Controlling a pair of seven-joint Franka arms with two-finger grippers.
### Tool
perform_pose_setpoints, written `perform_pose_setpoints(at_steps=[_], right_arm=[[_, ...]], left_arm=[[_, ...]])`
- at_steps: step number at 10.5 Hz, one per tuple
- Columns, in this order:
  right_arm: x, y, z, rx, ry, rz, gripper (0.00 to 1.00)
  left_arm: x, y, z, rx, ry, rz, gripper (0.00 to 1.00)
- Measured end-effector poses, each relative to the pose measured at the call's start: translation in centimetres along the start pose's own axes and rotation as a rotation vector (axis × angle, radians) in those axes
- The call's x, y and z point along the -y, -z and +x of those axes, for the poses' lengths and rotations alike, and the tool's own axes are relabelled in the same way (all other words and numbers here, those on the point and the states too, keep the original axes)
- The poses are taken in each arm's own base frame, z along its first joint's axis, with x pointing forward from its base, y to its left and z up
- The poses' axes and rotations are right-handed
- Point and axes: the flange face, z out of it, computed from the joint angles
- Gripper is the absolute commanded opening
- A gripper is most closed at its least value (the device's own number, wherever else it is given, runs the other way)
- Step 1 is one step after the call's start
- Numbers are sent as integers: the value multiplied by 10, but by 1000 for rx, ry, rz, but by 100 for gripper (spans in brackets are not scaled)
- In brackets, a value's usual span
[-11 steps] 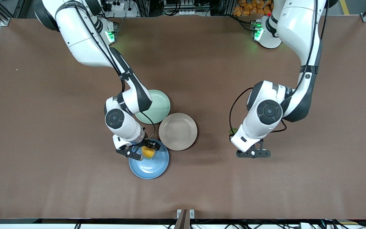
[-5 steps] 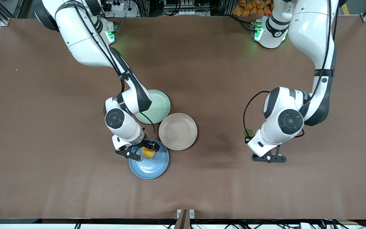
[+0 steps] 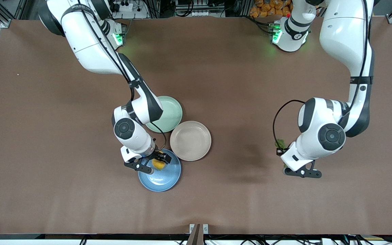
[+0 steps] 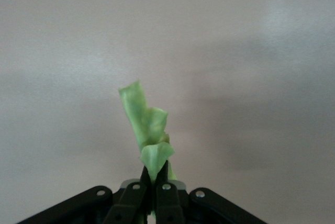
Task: Pick lemon and lettuce from blue and beige plates
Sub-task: 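Carry the lettuce away with the left gripper while the right gripper grasps the lemon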
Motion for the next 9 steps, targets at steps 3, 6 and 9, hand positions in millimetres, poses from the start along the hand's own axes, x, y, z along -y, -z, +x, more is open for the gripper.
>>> perform_pose_setpoints(at_steps=[3, 6, 9], right_arm=[[-2, -2, 2, -9, 13, -11, 71], [-1, -1, 3, -14, 16, -9, 60], [0, -1, 4, -14, 17, -9, 57]], left_arm=[[25, -3, 2, 4, -19, -1, 0], [38, -6, 2, 10, -30, -1, 0], [57, -9, 3, 14, -44, -2, 0]])
